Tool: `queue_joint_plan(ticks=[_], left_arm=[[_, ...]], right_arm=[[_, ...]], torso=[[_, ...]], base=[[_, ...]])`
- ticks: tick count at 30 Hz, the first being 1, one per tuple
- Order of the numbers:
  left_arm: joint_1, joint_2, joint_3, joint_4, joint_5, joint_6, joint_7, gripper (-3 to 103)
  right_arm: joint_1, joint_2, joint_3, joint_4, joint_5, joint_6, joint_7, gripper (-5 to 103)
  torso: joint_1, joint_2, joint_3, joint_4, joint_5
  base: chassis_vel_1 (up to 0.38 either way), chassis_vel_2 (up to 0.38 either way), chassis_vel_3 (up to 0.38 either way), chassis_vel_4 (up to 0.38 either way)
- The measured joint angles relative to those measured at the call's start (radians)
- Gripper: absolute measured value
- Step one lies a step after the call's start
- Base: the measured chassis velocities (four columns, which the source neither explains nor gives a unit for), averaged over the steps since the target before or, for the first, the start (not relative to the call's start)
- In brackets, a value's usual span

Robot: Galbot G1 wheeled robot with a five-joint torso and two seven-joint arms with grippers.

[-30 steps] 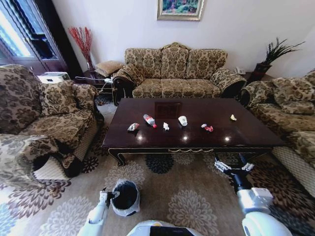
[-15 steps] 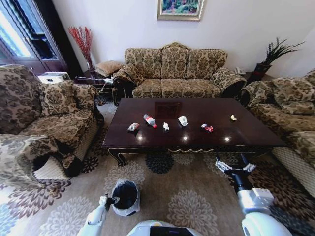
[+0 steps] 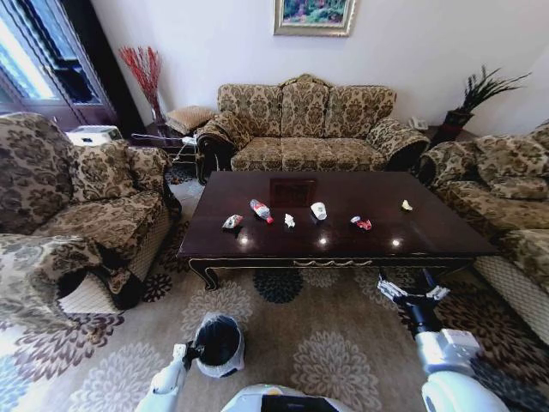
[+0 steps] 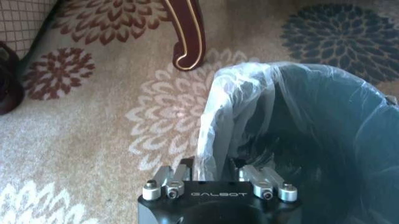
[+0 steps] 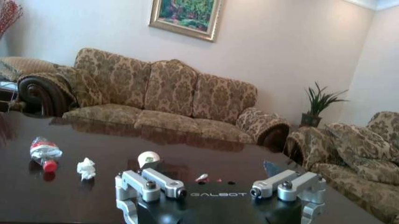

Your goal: Move to the front of the table and place the trash on the table into the trash bin.

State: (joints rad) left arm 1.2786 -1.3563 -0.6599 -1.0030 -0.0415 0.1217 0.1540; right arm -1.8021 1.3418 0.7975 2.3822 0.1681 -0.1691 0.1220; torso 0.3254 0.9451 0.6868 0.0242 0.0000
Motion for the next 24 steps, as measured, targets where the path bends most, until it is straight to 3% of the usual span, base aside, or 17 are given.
queue_joint_plan(ticks=[3,6,15,24], left_arm=[[0.0,0.0,0.0,-0.001,0.0,0.0,0.0,35],[0.0,0.0,0.0,0.001,-0.001,0.0,-0.001,23],[0.006,-0.001,-0.001,-0.015,-0.042,0.0,0.0,3],[0.022,0.005,-0.001,-0.082,-0.093,0.018,0.002,3]], right_arm=[[-0.001,0.0,0.001,0.002,0.001,0.0,0.001,100],[-0.002,-0.006,0.007,0.007,0.004,0.0,0.002,100],[-0.005,0.006,0.011,0.026,0.022,-0.024,0.012,100],[-0.004,0.007,0.012,0.043,0.031,-0.044,0.037,100]], torso=[[0.0,0.0,0.0,0.0,0.0],[0.0,0.0,0.0,0.0,-0.0001],[0.0,0.0,0.0,-0.0003,-0.0003],[0.0,0.0,0.0,-0.0002,-0.0003]], base=[[0.0,0.0,0.0,0.0],[0.0,0.0,0.0,0.0],[0.0,0.0,0.0,0.0],[0.0,0.0,0.0,0.0]])
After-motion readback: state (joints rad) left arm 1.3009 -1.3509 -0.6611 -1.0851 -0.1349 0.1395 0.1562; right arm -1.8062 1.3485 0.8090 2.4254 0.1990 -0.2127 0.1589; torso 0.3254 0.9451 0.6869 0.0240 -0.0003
